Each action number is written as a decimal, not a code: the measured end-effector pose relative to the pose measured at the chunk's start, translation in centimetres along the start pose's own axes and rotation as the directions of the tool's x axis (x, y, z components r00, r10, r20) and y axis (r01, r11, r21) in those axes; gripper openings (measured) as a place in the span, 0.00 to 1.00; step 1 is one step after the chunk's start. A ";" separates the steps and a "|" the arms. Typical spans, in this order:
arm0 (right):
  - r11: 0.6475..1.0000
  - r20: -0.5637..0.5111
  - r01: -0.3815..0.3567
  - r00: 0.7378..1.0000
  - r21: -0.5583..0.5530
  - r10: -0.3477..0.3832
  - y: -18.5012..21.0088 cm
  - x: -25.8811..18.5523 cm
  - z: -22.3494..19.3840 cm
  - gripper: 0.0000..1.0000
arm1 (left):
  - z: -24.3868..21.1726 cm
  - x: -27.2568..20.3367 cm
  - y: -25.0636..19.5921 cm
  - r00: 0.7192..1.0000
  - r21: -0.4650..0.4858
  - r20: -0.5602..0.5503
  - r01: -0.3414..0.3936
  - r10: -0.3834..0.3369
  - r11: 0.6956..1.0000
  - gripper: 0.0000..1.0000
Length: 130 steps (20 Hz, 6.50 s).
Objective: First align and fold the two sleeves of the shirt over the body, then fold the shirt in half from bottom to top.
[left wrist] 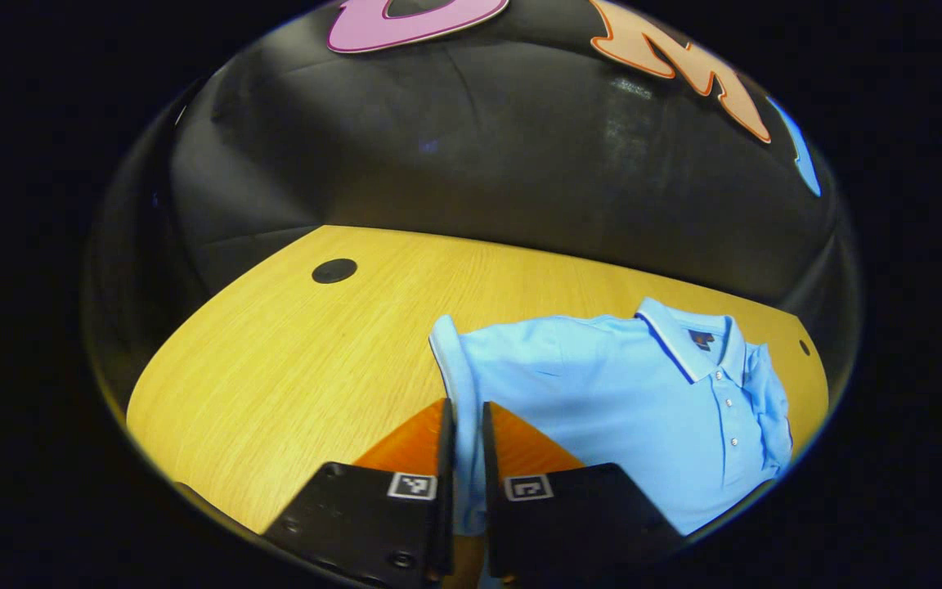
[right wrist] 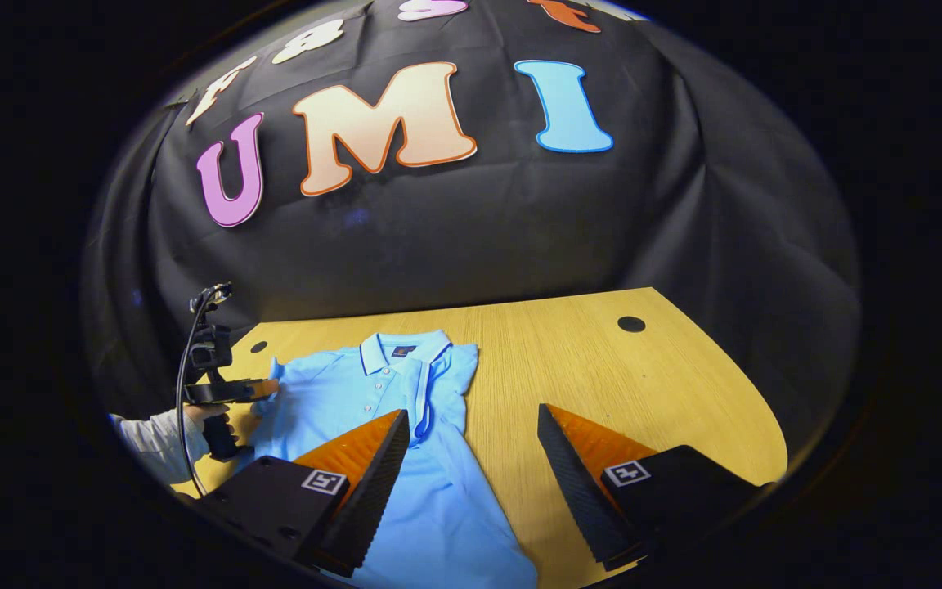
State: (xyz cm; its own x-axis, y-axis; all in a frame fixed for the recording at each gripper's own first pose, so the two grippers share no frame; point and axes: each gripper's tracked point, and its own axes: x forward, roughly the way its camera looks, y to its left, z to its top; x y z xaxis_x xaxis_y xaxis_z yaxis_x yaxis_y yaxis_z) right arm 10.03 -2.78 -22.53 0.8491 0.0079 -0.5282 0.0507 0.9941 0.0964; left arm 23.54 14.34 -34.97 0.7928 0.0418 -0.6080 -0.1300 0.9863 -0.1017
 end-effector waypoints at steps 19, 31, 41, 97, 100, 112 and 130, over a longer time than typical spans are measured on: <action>0.999 0.014 0.006 1.000 0.041 -0.007 -0.7 -2.8 -0.1 0.94 | 2.2 -3.9 -17.1 0.964 0.210 0.027 0.252 -0.263 0.945 0.00; 1.000 0.054 0.013 0.998 0.014 -0.014 1.3 -3.2 0.0 0.94 | 2.2 -11.0 -13.5 0.954 0.141 0.089 0.272 -0.286 0.952 0.96; 0.997 0.070 -0.049 0.996 -0.066 0.053 2.1 -9.8 -2.4 0.94 | -0.7 -22.7 -7.6 0.969 0.162 0.157 0.166 -0.192 0.973 0.93; 0.993 -0.252 -0.117 0.961 0.004 0.114 2.3 -17.3 -18.9 0.02 | -20.4 -33.2 -4.9 0.959 0.083 -0.169 0.242 -0.225 0.967 0.00; 0.992 -0.213 -0.126 0.969 0.021 0.128 3.2 -16.2 -16.0 0.02 | -18.4 -32.5 -5.2 0.959 0.085 -0.154 0.253 -0.238 0.964 0.00; 0.992 -0.075 -0.115 0.990 0.050 0.119 4.4 -8.2 -4.9 0.02 | -7.0 -26.7 -6.6 0.959 0.094 -0.069 0.282 -0.276 0.955 0.00; 0.997 0.042 -0.053 0.998 0.056 0.051 5.8 11.8 6.1 0.02 | 7.0 -7.9 -10.2 0.944 0.095 -0.002 0.328 -0.329 0.940 0.00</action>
State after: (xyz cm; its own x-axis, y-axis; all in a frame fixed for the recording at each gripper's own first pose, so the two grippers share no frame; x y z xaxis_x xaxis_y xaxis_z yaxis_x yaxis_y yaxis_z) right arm 23.57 2.41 -23.09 0.8720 0.0536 -0.4865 0.0349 0.9847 0.1709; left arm 22.77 5.10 -23.58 0.7900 -0.2858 -0.5424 0.1944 0.9558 -0.2204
